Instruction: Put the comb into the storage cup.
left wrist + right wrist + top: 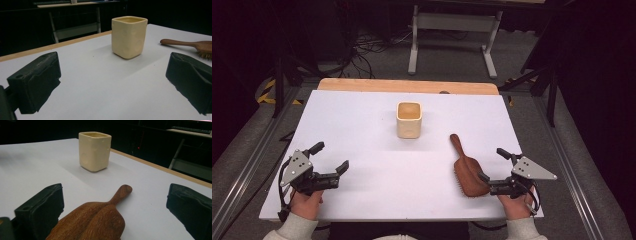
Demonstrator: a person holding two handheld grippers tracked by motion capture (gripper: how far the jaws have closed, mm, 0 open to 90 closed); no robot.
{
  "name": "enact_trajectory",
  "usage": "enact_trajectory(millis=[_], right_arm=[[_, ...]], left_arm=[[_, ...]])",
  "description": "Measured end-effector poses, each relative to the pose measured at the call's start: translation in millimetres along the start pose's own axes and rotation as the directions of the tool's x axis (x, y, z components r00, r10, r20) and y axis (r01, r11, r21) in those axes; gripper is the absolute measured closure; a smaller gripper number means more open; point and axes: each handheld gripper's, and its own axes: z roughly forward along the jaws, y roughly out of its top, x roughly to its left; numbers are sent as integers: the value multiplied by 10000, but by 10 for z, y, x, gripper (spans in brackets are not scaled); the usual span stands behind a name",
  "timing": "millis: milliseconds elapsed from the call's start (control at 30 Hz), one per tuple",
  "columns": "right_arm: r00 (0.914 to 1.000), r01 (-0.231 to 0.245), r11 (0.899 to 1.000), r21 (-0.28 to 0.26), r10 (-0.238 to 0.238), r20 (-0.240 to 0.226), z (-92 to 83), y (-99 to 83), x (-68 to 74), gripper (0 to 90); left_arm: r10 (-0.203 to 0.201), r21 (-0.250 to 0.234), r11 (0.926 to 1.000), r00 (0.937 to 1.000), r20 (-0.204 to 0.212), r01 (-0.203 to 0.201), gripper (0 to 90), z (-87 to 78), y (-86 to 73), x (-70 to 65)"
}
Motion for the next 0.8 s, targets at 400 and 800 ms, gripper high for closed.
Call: enact_trajectory(millis=[400,800], right_arm=[[10000,6,10000,49,-6,1,-11,14,-8,22],[9994,157,9989,431,-144,-302,53,90,-45,28]], left_arm=[[98,37,9999,10000,-16,-98,7,-6,9,5],[143,78,9999,9999,-3,-142,7,-11,13,1]])
